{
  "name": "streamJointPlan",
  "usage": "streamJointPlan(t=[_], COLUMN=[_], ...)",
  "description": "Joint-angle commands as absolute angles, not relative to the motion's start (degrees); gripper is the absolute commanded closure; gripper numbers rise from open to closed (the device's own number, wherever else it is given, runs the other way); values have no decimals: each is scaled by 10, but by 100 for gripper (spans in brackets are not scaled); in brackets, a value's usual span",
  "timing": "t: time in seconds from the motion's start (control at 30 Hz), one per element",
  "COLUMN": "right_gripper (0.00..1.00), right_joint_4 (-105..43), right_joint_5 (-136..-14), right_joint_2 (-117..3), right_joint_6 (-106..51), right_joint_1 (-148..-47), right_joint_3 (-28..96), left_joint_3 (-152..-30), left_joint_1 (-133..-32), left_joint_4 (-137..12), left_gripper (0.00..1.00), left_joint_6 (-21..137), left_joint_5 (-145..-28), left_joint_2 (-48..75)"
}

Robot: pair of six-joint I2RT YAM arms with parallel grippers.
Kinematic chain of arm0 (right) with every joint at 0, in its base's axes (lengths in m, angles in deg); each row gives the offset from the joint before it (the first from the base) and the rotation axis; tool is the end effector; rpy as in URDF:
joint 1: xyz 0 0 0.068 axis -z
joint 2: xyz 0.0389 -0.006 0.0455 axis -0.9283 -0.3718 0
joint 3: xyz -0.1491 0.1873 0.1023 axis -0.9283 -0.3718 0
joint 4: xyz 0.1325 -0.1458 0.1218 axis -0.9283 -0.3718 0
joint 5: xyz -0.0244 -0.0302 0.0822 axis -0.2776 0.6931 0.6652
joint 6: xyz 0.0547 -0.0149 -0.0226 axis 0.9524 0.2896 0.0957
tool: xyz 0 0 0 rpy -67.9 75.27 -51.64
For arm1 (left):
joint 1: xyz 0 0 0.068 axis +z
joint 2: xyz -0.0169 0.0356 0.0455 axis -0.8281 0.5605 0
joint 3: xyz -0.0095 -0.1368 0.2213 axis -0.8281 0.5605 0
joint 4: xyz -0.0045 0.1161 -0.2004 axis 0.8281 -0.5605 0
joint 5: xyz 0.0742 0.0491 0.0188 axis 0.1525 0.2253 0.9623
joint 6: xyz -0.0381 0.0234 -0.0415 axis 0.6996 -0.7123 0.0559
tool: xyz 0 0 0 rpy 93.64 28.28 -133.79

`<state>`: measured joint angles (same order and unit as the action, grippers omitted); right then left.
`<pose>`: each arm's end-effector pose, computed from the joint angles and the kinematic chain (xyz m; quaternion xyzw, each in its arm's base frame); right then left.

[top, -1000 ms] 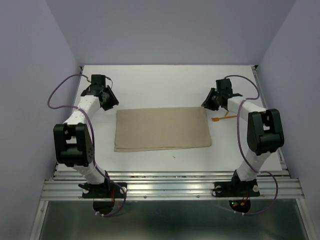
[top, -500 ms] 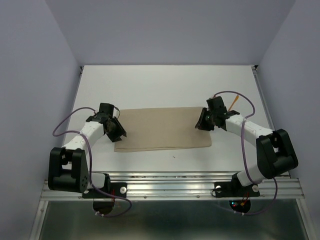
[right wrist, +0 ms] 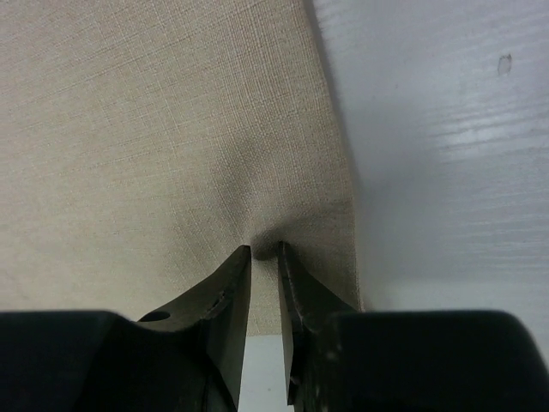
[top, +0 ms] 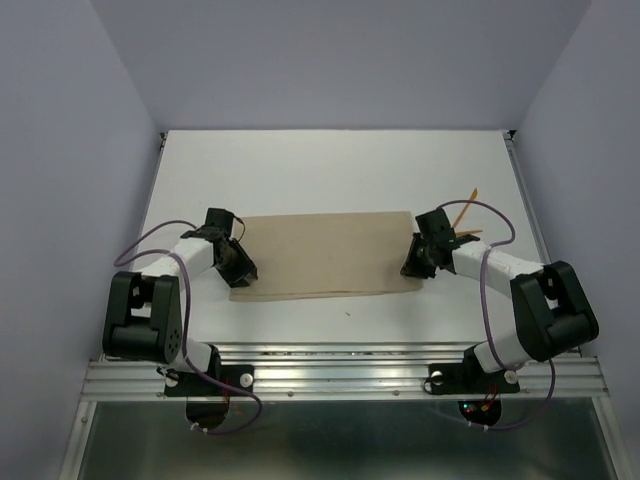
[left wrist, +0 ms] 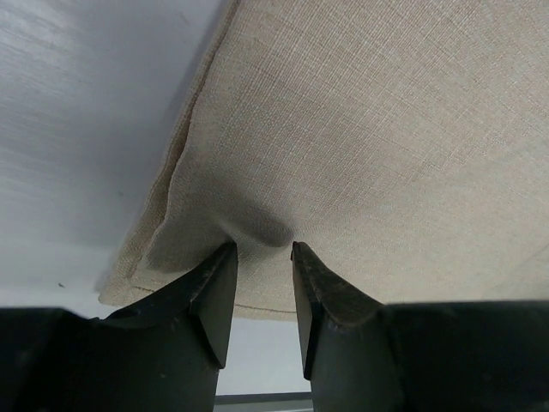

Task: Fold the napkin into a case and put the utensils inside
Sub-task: Move the rectangle-folded napkin to the center of the board.

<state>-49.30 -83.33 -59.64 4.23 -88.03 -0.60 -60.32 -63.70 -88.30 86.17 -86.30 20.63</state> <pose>0.2328 0.0835 0.1584 0.1592 0.9555 0.1162 0.2196 0.2354 -0.0387 0.1605 -0.2544 0.9390 -0.1529 0.1740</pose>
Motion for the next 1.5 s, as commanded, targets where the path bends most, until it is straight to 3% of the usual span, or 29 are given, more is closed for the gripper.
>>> streamJointPlan(t=[0.0, 0.33, 0.83, 1.1, 1.33, 1.47], right_gripper=[75, 75, 74, 74, 73, 73], right_joint_4=[-459, -464, -488, -486, -481, -474], right_joint_5=[-861, -860, -866, -862, -871, -876], right_joint_2=[-641, -669, -645, -627, -659, -703], right_joint_6=[50, 40, 35, 38, 39, 36], right_joint_1=[-878, -878, -878, -878, -878, -878], right_joint_3=[-7, 83, 48, 43, 74, 111], left_joint_3=[-635, -751, -624, -626, -628, -668], left_joint_1=[-638, -579, -534, -534, -534, -534], left_joint_4=[-880, -926, -876, -890, -865, -864], left_gripper=[57, 55, 48, 60, 100, 100], left_joint_6=[836, 765, 784, 800, 787, 778], left_joint_5=[-827, -788, -853, -819, -845, -844], left_joint_2=[242, 242, 216, 214, 238, 270])
